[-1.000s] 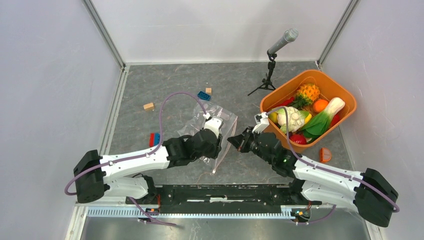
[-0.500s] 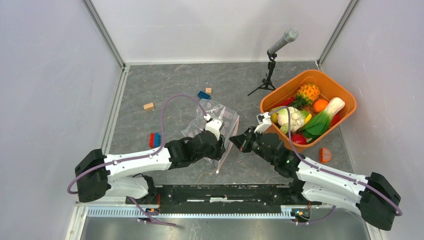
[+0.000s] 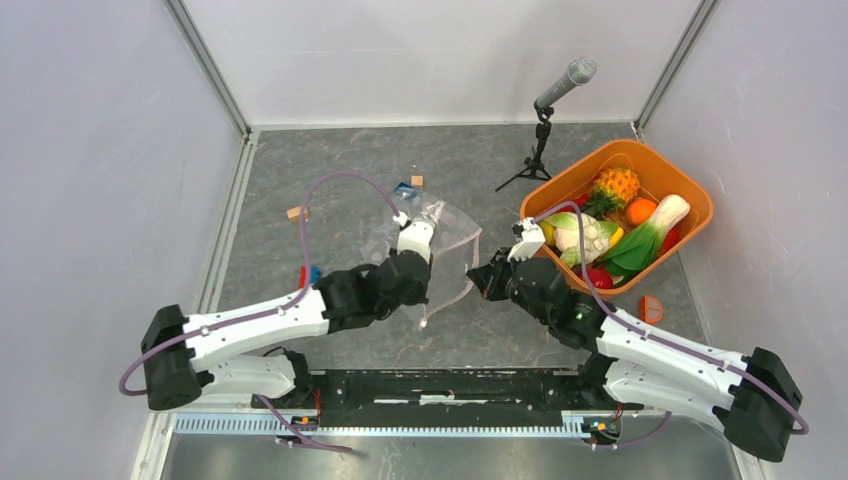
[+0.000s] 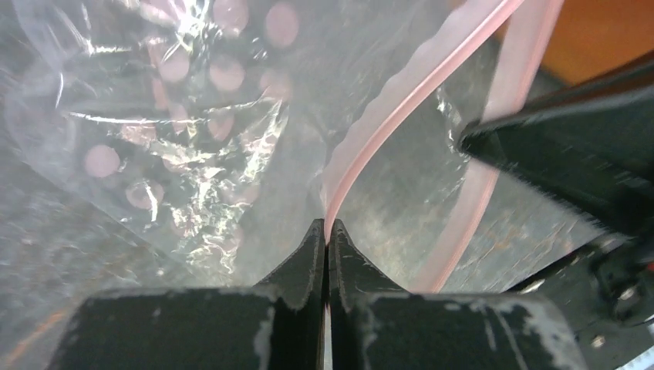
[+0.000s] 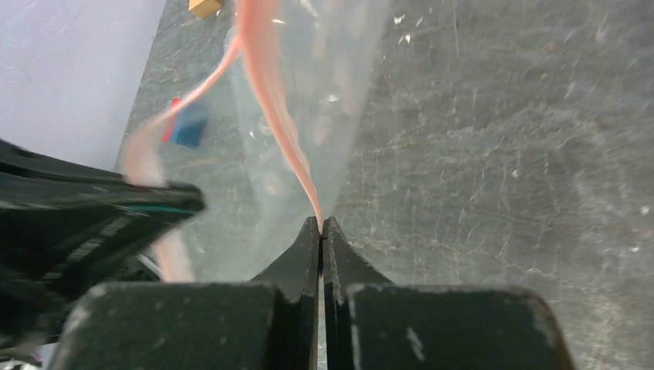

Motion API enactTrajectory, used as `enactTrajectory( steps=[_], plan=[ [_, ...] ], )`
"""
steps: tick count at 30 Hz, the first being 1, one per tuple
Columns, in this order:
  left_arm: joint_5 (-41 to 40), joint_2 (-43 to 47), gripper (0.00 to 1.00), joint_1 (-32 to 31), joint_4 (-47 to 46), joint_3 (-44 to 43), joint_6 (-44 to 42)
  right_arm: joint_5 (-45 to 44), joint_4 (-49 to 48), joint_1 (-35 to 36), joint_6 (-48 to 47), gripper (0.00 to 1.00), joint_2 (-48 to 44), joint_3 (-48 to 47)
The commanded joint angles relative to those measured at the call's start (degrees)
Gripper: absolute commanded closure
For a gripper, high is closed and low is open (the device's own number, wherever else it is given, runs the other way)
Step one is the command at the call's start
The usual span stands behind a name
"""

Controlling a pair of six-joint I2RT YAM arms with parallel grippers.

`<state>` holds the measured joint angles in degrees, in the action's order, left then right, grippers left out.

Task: Place the food in the zip-top bag and seal the zipper
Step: Open the zipper of the food storage bag.

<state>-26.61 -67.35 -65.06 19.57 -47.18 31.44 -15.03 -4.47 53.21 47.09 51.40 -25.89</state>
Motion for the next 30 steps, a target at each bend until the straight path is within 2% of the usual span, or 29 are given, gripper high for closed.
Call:
enactTrajectory(
  steps=[1,5,9,12,14,19,21,24,26,30],
  plan=[
    [-12.3,3.8,0.98,-0.2,10.7,-14.9,-4.4,-3.9,11.1,0.2,-8.2,1.0,1.2,-9.6],
    [-13.5,2.0,0.98,-0.3,16.7,-22.1,-7.1,-3.2,15.0,0.2,-10.4,1.0,2.9,-14.4],
    [-13.6,-1.0,0.98,-0.8,22.8,-26.4,-4.9,-5.2,19.5,0.2,-11.0,1.0,5.2,-18.0],
    [-12.7,-2.2,0.98,-1.2,25.7,-27.8,-2.5,-4.5,17.2,0.2,-11.5,1.0,4.9,-17.5],
    [-12.7,-3.3,0.98,-1.3,27.8,-28.0,-0.6,-3.3,14.3,0.2,-13.5,1.0,4.9,-16.4],
    [-8.6,-2.8,0.98,-1.2,25.9,-23.8,4.7,-3.1,20.3,-0.5,-19.8,0.99,11.4,-21.6],
    [-8.0,-2.1,0.98,-1.2,25.8,-23.1,6.2,-7.3,24.3,-0.6,-20.5,1.0,13.8,-23.5],
    [-10.7,0.1,0.98,-1.2,25.6,-22.0,6.4,-10.8,24.3,-0.9,-21.7,1.0,13.6,-22.2],
    [-12.0,0.6,0.98,-1.2,25.0,-21.4,5.9,-6.9,22.6,-1.1,-24.7,0.97,13.4,-22.1],
    [-9.5,-2.6,0.98,-1.1,24.7,-21.9,6.0,-1.4,19.7,-1.1,-25.8,0.94,13.1,-22.3]
  ],
)
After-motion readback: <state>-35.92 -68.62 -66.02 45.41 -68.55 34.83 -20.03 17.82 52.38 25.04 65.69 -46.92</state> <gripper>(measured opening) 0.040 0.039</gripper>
